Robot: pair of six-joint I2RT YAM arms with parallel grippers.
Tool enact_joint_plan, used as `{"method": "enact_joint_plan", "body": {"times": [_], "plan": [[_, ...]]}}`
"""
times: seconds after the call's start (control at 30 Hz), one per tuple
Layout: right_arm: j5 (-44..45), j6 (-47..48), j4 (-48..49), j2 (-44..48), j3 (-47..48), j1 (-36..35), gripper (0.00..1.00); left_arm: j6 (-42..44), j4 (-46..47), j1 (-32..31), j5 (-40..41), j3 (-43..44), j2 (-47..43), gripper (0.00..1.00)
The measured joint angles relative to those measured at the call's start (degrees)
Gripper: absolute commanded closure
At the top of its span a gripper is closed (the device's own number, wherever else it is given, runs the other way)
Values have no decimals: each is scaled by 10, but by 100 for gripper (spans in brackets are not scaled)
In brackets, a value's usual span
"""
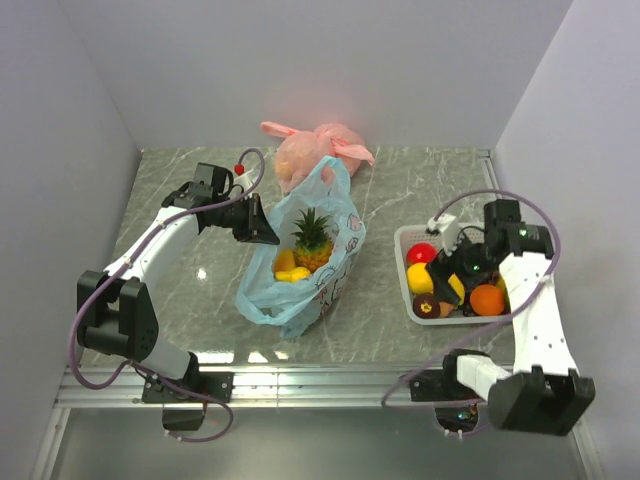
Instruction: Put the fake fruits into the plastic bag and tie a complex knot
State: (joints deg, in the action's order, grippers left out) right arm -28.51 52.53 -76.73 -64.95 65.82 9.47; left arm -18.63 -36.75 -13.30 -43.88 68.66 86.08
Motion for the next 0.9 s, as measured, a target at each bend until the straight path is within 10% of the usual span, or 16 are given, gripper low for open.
{"method": "enact_joint_plan", "body": {"times": [0.47,0.9], "plan": [[30,-100,21,23,-97,-132,4,7,-7,0,0,0,0,99],[59,-129,72,-24,-126,-138,24,10,-8,0,0,0,0,100]]}}
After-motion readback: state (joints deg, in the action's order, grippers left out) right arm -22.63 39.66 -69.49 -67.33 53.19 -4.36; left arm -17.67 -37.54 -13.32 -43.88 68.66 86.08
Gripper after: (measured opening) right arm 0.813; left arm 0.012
